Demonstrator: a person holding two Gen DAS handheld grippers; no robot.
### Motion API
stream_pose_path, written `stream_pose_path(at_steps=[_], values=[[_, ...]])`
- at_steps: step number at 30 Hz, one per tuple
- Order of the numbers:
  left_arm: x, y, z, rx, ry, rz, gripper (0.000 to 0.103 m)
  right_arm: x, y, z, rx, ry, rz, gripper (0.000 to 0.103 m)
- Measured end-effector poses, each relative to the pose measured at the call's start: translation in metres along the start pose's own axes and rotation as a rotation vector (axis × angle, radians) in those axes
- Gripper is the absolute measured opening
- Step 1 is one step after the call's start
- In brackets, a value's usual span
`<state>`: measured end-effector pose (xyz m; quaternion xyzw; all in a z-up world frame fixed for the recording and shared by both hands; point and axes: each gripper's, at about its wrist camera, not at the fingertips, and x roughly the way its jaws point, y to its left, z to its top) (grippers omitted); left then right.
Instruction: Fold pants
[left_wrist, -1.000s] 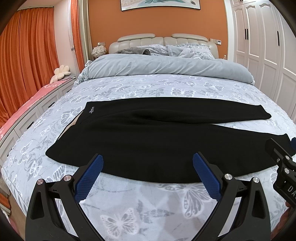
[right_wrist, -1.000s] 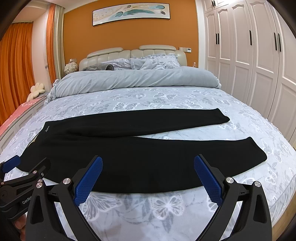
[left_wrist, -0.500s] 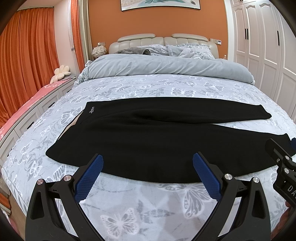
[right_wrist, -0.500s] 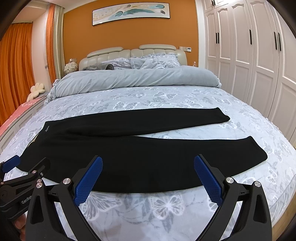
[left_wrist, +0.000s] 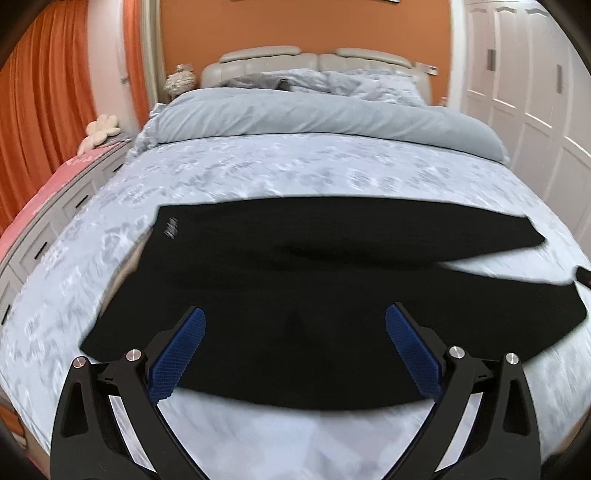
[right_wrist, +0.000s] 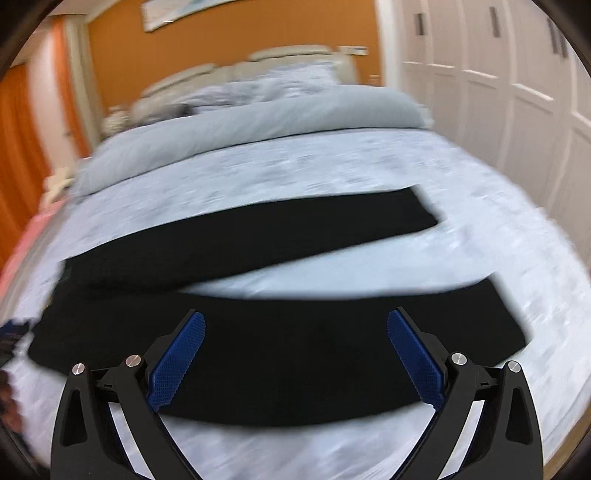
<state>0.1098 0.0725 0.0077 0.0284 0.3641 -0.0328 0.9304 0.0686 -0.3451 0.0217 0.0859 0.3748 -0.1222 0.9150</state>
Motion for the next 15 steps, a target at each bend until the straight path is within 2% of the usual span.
stream_pose_path(at_steps=[2,5,7,8,11,15], values=[[0.027,0.025,0.025,-0.024,0.014,0.013,0.096,0.03,-0.025,0.025,-0.011,0.023,-0.062,0.097],[0.085,0.074,0.065,-0.118,0.084,0.036,0.096,0.086,-0.072,0.065,0.019,0.052,-0.132,0.097],[0.126,0.106,0.086,-0.188,0.146,0.033,0.096,0.118,-0.096,0.083,0.044,0.059,-0.148,0.097],[0.151,0.125,0.096,-0.226,0.175,0.059,0.096,0.139,-0.108,0.094,0.057,0.081,-0.139,0.097],[0.207,0.172,0.112,-0.324,0.221,0.155,0.096,0.189,-0.131,0.114,0.084,0.131,-0.152,0.097],[0.265,0.21,0.116,-0.396,0.29,0.198,0.096,0.233,-0.15,0.13,0.12,0.157,-0.163,0.097]])
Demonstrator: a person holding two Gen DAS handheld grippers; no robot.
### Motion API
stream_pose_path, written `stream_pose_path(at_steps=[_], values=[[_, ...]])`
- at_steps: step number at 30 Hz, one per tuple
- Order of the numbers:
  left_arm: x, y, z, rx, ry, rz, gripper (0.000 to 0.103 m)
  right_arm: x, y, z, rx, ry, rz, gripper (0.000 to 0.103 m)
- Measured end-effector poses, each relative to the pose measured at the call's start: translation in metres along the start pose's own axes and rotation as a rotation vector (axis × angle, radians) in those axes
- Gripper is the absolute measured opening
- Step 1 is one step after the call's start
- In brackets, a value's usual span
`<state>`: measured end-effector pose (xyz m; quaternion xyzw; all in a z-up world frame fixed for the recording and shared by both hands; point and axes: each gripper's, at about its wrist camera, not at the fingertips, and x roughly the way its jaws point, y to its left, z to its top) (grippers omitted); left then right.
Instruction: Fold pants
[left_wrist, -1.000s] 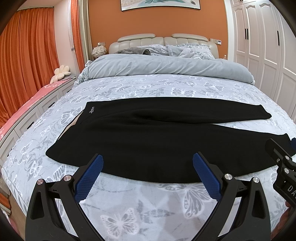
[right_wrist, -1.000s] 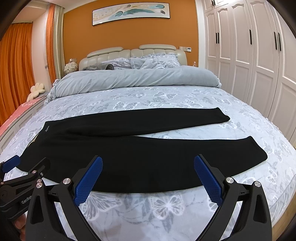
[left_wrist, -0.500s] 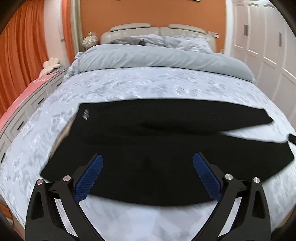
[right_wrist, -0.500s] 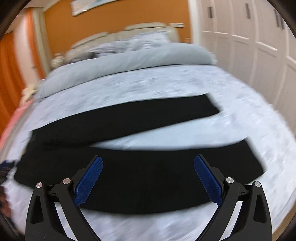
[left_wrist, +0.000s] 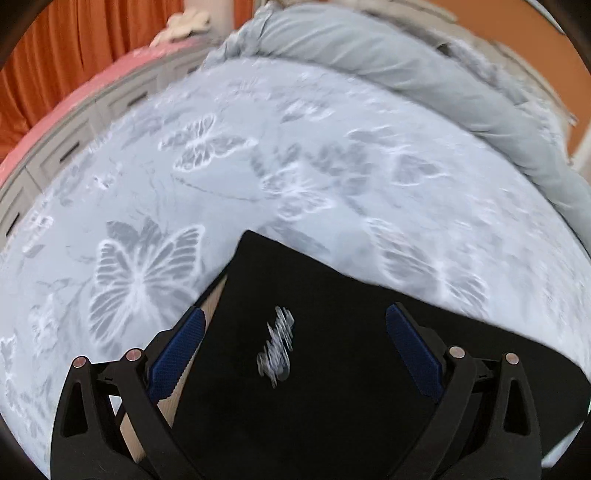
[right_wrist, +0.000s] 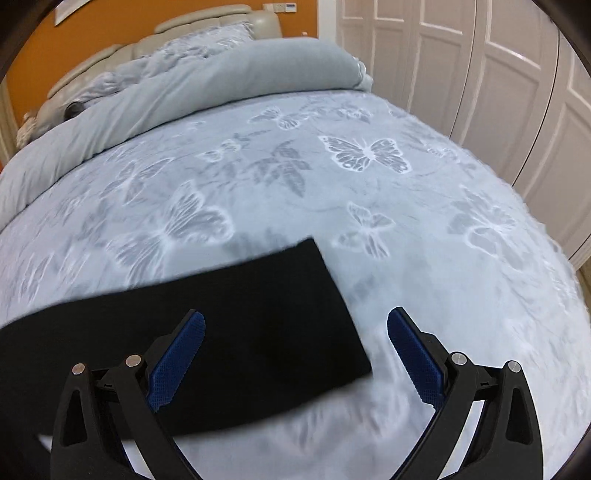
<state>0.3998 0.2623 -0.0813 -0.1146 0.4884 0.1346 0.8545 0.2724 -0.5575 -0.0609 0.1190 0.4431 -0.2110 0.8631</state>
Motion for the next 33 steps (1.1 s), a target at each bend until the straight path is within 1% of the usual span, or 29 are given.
stream_pose_path(at_steps=[2,3,4,6,7,8,9,10,11,12,13,15,17,19,20,22,24,26,29,30,32,33], values=[[0.025,0.002,0.005,-0.016,0.057,-0.015,0.096,0.022,0.002,0.009,0.005,0.03,0.012,0.097],[0.035,0.001,0.006,-0.021,0.075,-0.006,0.097,0.029,0.005,0.01,0.001,0.045,0.007,0.097],[0.04,0.001,0.006,-0.022,0.076,0.006,0.098,0.04,0.007,0.011,-0.008,0.067,-0.005,0.097],[0.044,-0.006,0.006,0.002,0.039,0.04,0.098,0.053,0.013,0.011,-0.026,0.081,-0.021,0.096],[0.046,-0.01,0.007,0.022,0.029,0.05,0.098,0.054,0.015,0.009,-0.031,0.078,-0.019,0.093],[0.046,-0.012,0.007,0.036,0.022,0.06,0.098,0.055,0.017,0.007,-0.036,0.062,-0.005,0.088],[0.045,-0.014,0.007,0.048,0.014,0.073,0.085,0.054,0.02,0.006,-0.039,0.046,0.004,0.07],[0.043,-0.017,0.007,0.061,0.004,0.08,0.065,0.051,0.023,0.005,-0.05,0.025,0.011,0.041],[0.04,-0.016,0.01,0.071,-0.002,0.059,0.056,0.047,0.025,0.005,-0.055,0.013,0.027,0.019],[0.036,-0.015,0.011,0.063,0.003,0.022,0.032,0.044,0.023,0.006,-0.045,0.014,0.047,0.011],[0.032,-0.013,0.012,0.049,0.008,-0.013,0.025,0.034,0.019,0.007,-0.01,-0.006,0.088,0.011],[0.009,-0.012,0.011,0.037,-0.032,-0.039,0.021,0.013,0.017,0.009,-0.007,-0.064,0.11,0.011],[-0.016,-0.01,0.009,0.038,-0.077,-0.075,0.02,-0.019,0.014,0.008,-0.015,-0.125,0.146,0.011],[-0.044,-0.004,0.005,0.035,-0.116,-0.123,0.02,-0.052,0.012,0.005,-0.036,-0.177,0.184,0.011],[-0.064,0.001,0.001,0.036,-0.136,-0.159,0.02,-0.069,0.01,0.003,-0.051,-0.203,0.204,0.01],[-0.095,0.012,-0.007,0.038,-0.172,-0.19,0.016,-0.102,0.001,-0.006,-0.064,-0.244,0.242,0.01],[-0.13,0.031,-0.021,0.037,-0.204,-0.234,0.015,-0.134,-0.01,-0.021,-0.075,-0.273,0.289,0.01],[-0.154,0.051,-0.038,0.038,-0.205,-0.281,0.015,-0.158,-0.019,-0.041,-0.106,-0.287,0.307,0.01],[-0.174,0.074,-0.074,0.078,-0.197,-0.27,0.015,-0.184,-0.036,-0.082,-0.162,-0.278,0.298,0.01],[-0.178,0.085,-0.092,0.084,-0.181,-0.27,0.015,-0.19,-0.044,-0.099,-0.176,-0.268,0.294,0.01],[-0.18,0.103,-0.119,0.084,-0.156,-0.285,0.016,-0.191,-0.056,-0.122,-0.18,-0.24,0.287,0.01],[-0.179,0.112,-0.136,0.087,-0.142,-0.273,0.016,-0.189,-0.062,-0.132,-0.178,-0.219,0.283,0.01]])
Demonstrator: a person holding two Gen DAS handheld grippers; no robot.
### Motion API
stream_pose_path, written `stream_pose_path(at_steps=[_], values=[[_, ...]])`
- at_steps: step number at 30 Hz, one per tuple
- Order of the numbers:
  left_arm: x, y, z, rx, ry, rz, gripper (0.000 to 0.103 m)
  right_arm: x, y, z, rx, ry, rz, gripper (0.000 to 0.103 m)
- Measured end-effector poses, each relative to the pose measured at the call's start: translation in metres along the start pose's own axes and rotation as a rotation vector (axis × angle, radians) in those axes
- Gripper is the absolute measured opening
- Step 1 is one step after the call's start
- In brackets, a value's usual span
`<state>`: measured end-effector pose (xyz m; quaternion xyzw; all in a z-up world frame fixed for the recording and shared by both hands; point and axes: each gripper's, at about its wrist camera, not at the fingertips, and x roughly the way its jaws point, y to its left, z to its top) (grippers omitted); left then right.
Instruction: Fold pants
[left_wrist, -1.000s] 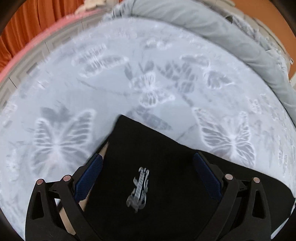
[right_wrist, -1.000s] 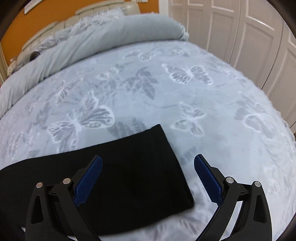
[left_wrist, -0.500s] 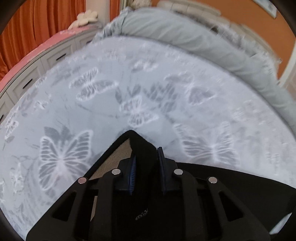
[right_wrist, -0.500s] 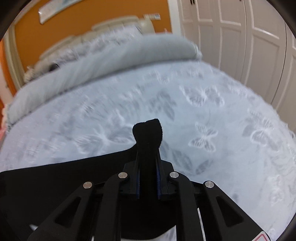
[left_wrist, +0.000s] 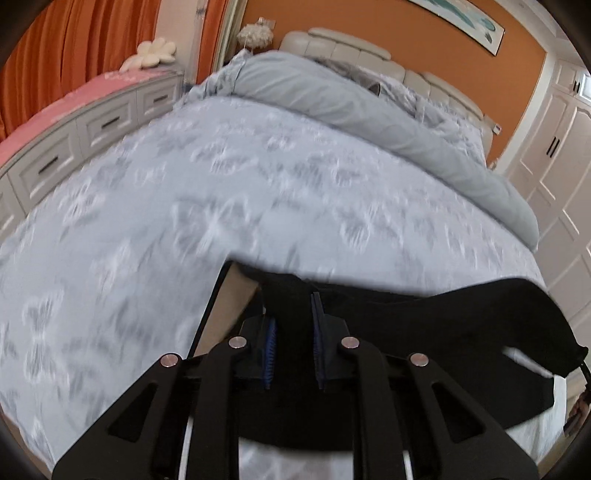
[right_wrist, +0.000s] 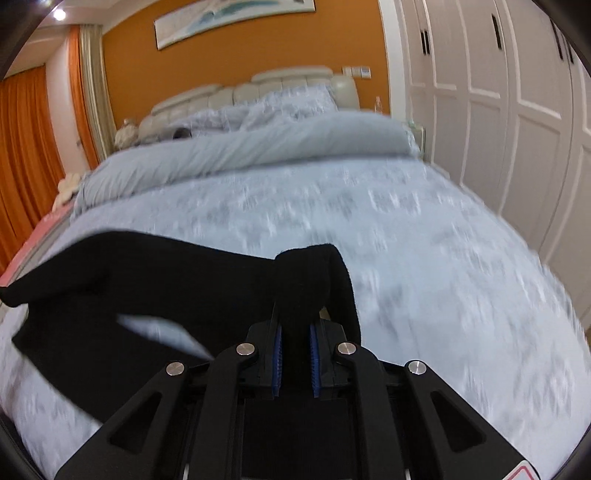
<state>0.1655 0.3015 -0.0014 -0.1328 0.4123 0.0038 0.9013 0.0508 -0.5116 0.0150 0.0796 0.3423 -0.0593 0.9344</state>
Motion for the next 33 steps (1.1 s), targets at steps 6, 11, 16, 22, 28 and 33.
stream_pose_path(at_steps=[6,11,16,22,28,33], values=[[0.018,0.037,-0.068,-0.065,0.123,0.078,0.021,0.016,-0.026,-0.069,0.071,0.159,-0.079,0.013],[-0.001,0.053,-0.082,-0.237,0.116,0.052,0.054,-0.007,-0.036,-0.078,0.175,0.117,-0.15,0.054],[-0.013,0.029,-0.074,-0.312,0.1,0.0,0.098,-0.056,-0.026,-0.07,0.255,-0.017,-0.148,0.066],[0.055,0.026,-0.089,-0.533,0.33,-0.101,0.04,-0.069,0.027,-0.061,0.313,-0.056,0.003,0.068],[0.021,0.041,-0.074,-0.572,0.211,-0.253,0.01,-0.057,0.074,-0.06,0.248,-0.076,0.027,0.068],[0.039,0.044,-0.082,-0.458,0.282,-0.086,0.012,-0.031,0.056,-0.071,0.301,0.06,-0.108,0.07]])
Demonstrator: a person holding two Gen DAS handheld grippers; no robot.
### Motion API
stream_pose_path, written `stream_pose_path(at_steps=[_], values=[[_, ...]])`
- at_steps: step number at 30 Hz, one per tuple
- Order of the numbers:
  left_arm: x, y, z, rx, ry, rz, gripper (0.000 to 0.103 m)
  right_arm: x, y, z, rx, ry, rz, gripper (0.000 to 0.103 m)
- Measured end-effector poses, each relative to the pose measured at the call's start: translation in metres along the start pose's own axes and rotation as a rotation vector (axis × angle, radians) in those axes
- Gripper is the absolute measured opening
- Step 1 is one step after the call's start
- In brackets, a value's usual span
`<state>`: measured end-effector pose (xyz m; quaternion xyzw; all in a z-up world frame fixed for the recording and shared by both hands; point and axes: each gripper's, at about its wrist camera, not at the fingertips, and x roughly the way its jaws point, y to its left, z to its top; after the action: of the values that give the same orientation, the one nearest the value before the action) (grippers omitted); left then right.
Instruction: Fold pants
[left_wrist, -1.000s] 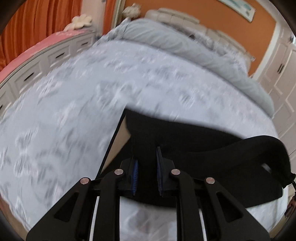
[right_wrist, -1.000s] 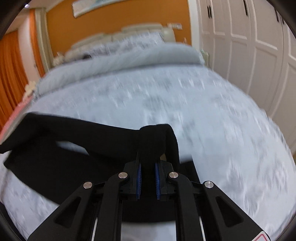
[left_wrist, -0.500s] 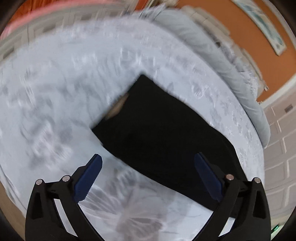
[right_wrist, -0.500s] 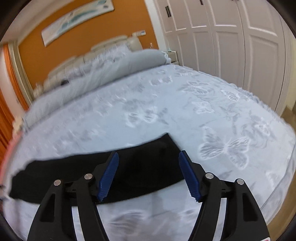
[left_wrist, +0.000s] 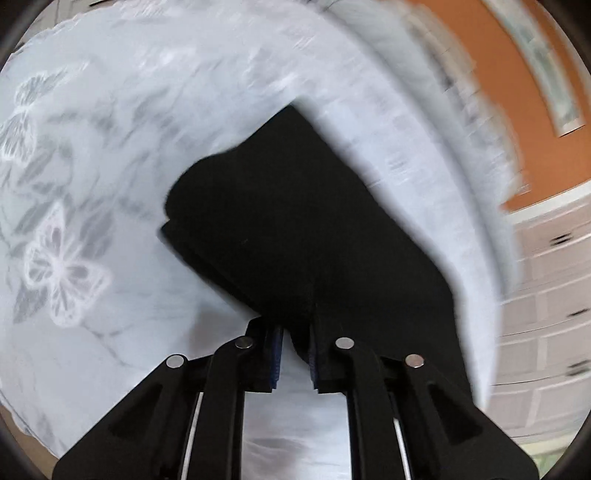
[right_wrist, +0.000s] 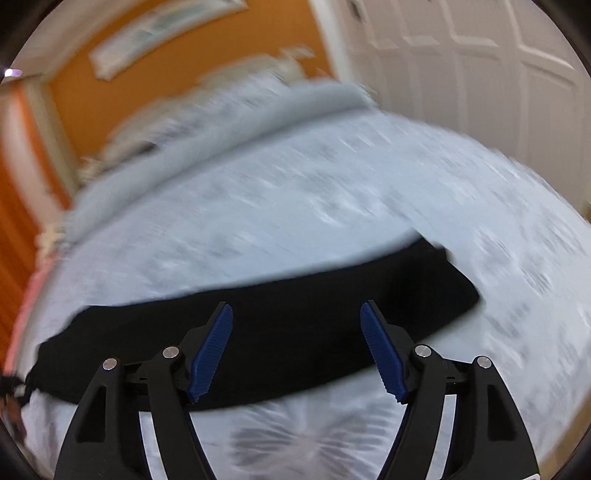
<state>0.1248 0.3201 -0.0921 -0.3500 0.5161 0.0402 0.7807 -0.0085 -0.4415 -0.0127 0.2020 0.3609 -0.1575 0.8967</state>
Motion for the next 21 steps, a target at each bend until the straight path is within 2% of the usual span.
stream_pose_path(at_steps=[2,4,6,9,11,15,18,20,21], values=[[0.007,0.0,-0.004,0.002,0.019,0.006,0.013,0.003,-0.023,0.004,0.084,0.019,-0.053,0.07],[-0.003,-0.011,-0.007,0.072,-0.02,0.033,0.017,-0.003,-0.052,0.008,0.179,0.007,-0.114,0.07],[-0.014,-0.023,-0.011,0.138,-0.081,0.093,0.027,-0.006,-0.073,0.009,0.248,0.0,-0.125,0.07],[-0.02,-0.02,-0.01,0.144,-0.107,0.104,0.039,-0.003,-0.103,0.003,0.366,0.027,-0.048,0.07],[-0.024,-0.02,-0.011,0.118,-0.115,0.097,0.041,0.001,-0.11,0.0,0.417,0.051,0.015,0.07],[-0.027,-0.014,-0.007,0.089,-0.131,0.094,0.046,-0.01,-0.083,0.002,0.39,0.038,0.084,0.07],[-0.032,-0.017,-0.018,0.096,-0.139,0.081,0.046,-0.015,-0.051,0.002,0.336,0.025,0.196,0.07],[-0.03,-0.025,-0.022,0.108,-0.132,0.064,0.047,0.0,-0.033,0.004,0.294,0.063,0.192,0.071],[-0.028,-0.028,-0.023,0.115,-0.124,0.058,0.05,0.018,-0.026,0.007,0.278,0.106,0.157,0.071]])
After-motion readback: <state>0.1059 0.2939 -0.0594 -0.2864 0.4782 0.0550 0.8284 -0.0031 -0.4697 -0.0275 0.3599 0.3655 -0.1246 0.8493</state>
